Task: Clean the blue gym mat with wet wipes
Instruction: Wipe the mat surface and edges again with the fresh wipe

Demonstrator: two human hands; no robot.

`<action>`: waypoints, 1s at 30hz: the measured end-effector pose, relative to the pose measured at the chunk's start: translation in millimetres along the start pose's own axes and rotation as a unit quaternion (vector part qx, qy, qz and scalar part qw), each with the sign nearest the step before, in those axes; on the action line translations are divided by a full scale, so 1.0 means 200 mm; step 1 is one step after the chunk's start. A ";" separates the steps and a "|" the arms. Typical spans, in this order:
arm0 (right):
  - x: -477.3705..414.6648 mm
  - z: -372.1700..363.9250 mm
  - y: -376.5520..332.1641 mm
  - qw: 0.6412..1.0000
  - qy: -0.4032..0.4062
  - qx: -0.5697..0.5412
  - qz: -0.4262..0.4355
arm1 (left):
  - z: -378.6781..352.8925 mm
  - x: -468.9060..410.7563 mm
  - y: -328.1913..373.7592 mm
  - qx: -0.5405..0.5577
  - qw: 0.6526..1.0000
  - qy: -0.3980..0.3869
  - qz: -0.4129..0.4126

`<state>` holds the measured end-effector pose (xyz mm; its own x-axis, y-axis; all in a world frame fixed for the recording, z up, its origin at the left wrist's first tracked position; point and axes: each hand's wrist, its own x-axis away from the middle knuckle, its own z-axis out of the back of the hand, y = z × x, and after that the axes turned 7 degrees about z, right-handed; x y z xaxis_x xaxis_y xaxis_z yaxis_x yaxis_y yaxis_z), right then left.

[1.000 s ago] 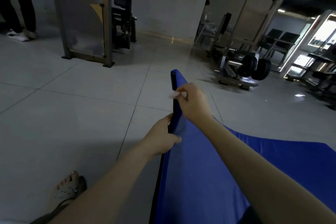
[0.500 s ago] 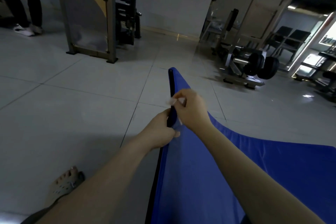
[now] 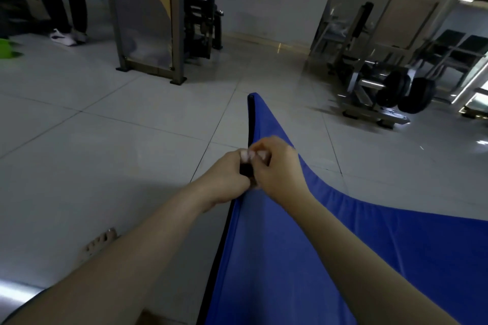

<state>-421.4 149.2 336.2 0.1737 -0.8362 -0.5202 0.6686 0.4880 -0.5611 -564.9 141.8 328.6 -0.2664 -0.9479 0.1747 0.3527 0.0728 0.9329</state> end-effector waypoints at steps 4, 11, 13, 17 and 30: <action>-0.22 0.06 0.08 0.997 0.049 0.006 -0.062 | -0.05 0.00 -0.03 -0.002 1.000 -0.023 -0.014; 0.00 -0.01 0.04 0.990 -0.119 -0.067 -0.019 | 0.02 -0.02 -0.04 0.027 0.998 0.050 0.034; 0.03 0.00 0.03 0.991 -0.135 -0.022 0.015 | 0.03 -0.02 -0.05 0.032 0.998 0.043 0.042; -0.02 0.05 0.07 0.999 -0.047 -0.005 -0.006 | 0.02 0.00 -0.05 0.070 0.995 -0.015 0.070; 0.24 0.02 0.02 0.974 -0.186 -0.014 0.130 | 0.06 0.02 -0.03 0.148 0.972 -0.008 0.182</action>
<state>-407.8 110.8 311.0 0.5875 -0.7145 -0.3800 0.5490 0.6968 -0.4615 -579.7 141.1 328.1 -0.1883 -0.8379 0.5123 0.1529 0.4903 0.8580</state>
